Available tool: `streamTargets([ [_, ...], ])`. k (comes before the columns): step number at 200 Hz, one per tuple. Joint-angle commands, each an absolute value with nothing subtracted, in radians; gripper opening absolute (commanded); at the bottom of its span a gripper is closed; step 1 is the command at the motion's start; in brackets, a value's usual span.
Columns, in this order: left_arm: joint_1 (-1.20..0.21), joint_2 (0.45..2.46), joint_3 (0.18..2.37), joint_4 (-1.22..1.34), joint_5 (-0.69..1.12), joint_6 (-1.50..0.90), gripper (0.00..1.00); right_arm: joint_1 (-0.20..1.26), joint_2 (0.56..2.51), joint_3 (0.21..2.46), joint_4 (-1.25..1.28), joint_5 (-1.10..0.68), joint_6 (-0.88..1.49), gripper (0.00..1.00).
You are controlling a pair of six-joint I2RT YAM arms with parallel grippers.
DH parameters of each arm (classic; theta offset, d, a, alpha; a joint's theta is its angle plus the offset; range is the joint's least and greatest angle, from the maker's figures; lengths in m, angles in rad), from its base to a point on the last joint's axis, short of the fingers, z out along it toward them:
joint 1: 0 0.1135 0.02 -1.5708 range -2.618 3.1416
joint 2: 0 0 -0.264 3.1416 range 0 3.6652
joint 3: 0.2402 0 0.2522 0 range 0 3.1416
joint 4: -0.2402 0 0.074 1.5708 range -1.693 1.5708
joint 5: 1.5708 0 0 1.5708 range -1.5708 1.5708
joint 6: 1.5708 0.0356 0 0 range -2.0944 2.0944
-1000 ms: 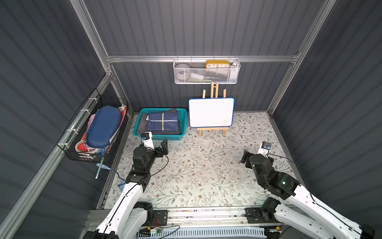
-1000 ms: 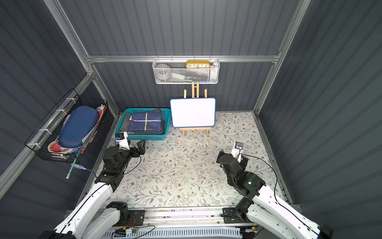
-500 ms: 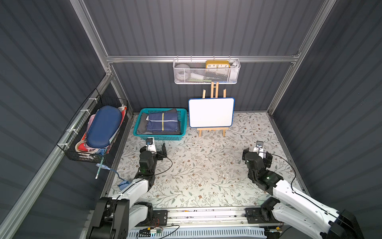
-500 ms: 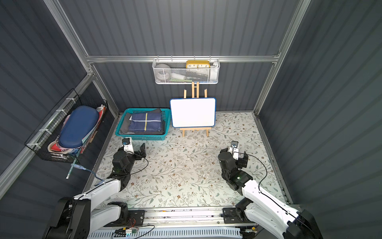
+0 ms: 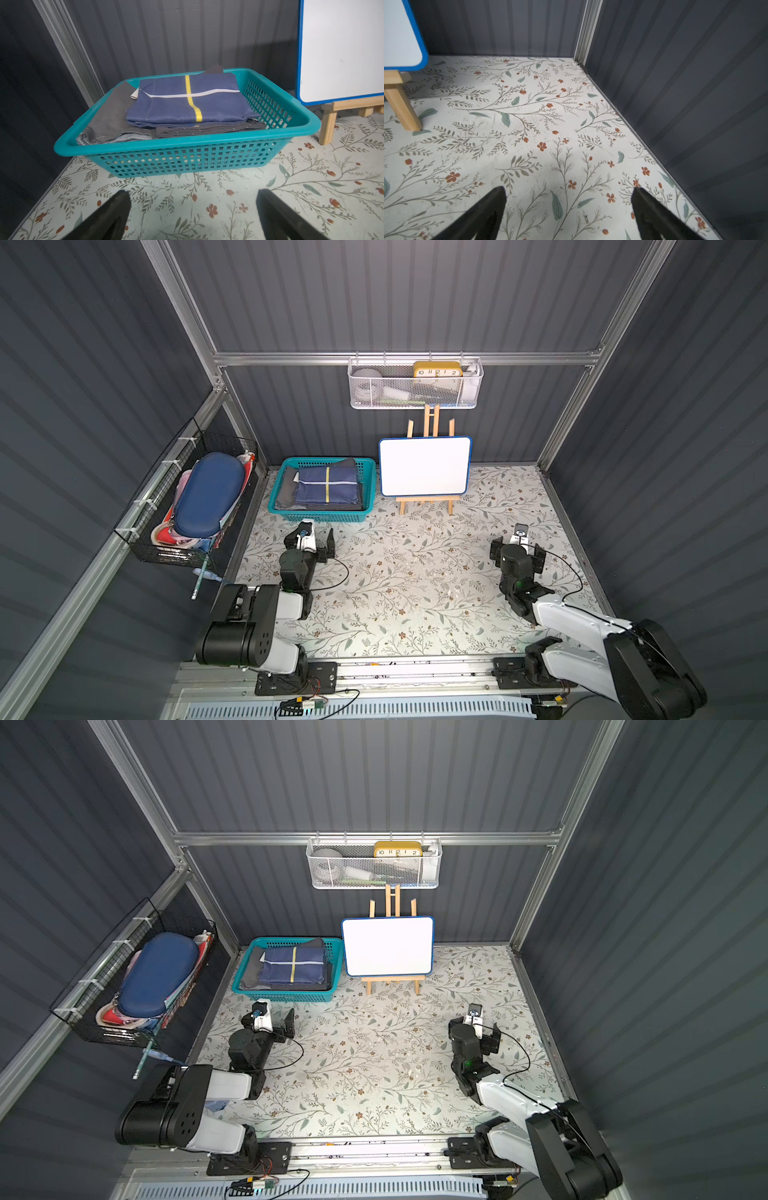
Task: Put the folded pillowcase in the basket
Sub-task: Reset both arms
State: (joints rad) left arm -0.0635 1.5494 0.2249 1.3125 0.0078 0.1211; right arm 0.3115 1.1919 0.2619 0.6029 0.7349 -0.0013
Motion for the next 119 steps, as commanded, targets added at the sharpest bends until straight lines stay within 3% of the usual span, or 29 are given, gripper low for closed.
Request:
streamTargets([
  [1,-0.047,1.711,0.247,1.544,0.074,0.159,1.00,0.290,1.268,0.255,0.855,0.603,-0.086,0.99],
  [17,-0.044,1.668,0.312,1.354,0.137,0.139,0.99,0.266,1.327,0.260,0.936,0.553,-0.112,0.99],
  [42,-0.038,1.699,0.383,1.264,0.071,0.110,0.99,0.175,1.448,0.285,0.998,0.361,-0.082,0.99],
  [56,-0.020,1.700,0.389,1.261,0.076,0.088,1.00,0.118,1.550,0.289,1.152,0.343,-0.044,0.99],
  [83,-0.020,1.695,0.390,1.250,0.064,0.085,1.00,0.073,1.570,0.367,0.988,0.360,0.034,0.99],
  [119,-0.020,1.700,0.388,1.263,0.063,0.087,1.00,0.063,1.565,0.360,0.986,0.344,0.044,0.99],
])
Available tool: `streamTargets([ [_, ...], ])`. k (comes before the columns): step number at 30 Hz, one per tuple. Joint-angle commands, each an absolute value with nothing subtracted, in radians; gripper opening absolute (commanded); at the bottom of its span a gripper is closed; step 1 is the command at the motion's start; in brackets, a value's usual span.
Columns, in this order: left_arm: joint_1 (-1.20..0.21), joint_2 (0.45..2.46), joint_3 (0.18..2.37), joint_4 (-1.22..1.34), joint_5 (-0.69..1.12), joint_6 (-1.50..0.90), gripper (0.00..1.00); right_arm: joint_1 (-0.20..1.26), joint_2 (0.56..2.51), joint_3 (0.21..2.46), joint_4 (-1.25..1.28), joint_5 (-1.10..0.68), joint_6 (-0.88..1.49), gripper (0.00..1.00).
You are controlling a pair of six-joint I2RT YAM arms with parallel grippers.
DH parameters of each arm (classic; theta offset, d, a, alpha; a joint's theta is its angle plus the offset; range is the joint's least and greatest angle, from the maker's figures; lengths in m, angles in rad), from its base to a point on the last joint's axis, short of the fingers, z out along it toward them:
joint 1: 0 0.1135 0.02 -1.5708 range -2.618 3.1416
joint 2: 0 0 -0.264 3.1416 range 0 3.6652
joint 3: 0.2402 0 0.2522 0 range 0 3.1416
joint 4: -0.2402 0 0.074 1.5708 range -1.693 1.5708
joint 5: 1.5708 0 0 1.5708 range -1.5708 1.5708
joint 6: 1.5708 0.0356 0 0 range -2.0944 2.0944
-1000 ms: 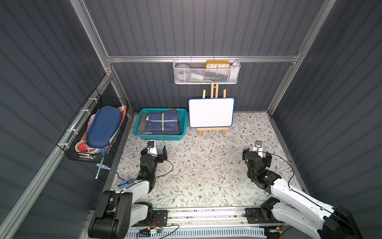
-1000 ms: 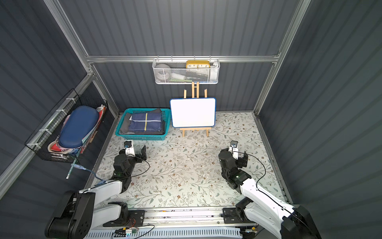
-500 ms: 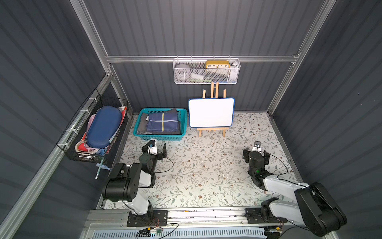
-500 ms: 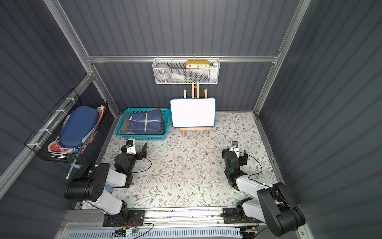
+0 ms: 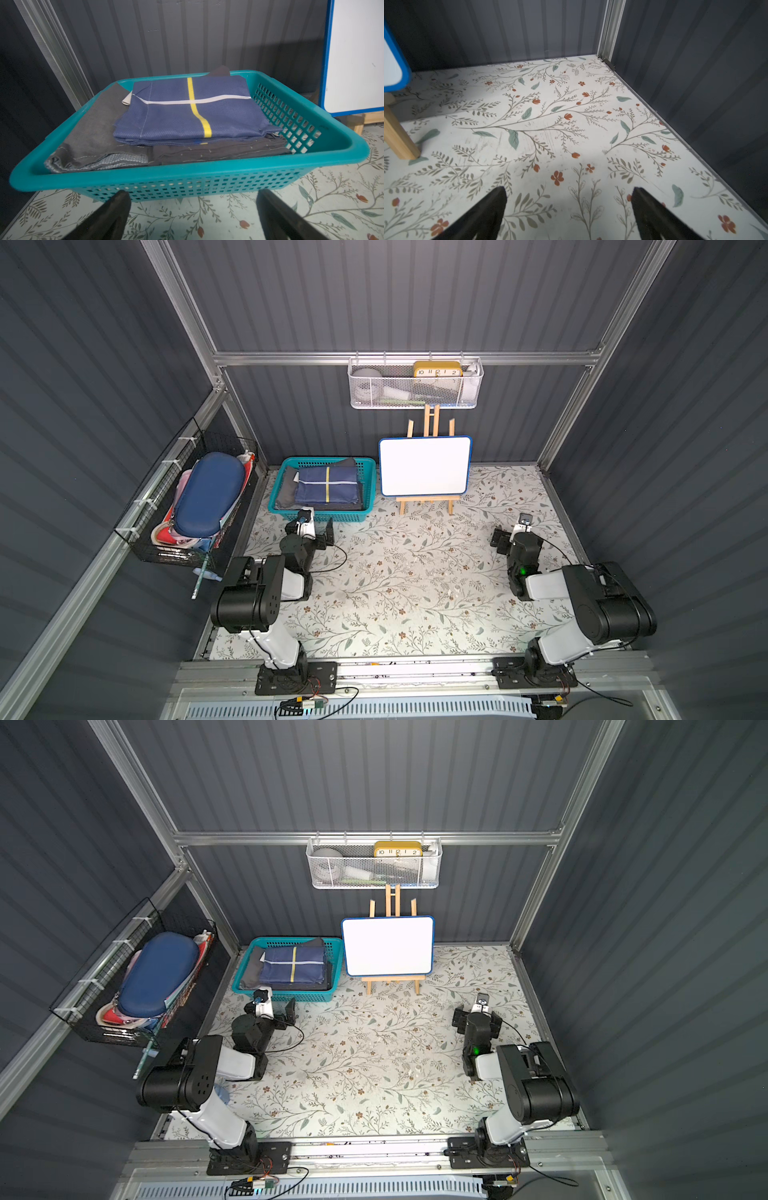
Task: Put the folded pillowcase in the basket
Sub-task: Reset both arms
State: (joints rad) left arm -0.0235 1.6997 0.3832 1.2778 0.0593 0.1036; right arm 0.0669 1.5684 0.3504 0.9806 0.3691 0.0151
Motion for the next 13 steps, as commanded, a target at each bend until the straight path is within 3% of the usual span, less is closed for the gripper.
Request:
streamTargets([
  [1,-0.020,1.700,0.388,1.261,0.062,0.087,0.99,0.063,1.566,0.360,0.986,0.344,0.044,0.99],
  [13,-0.017,1.699,0.390,1.254,0.067,0.084,1.00,0.063,1.565,0.359,0.989,0.344,0.043,0.99],
])
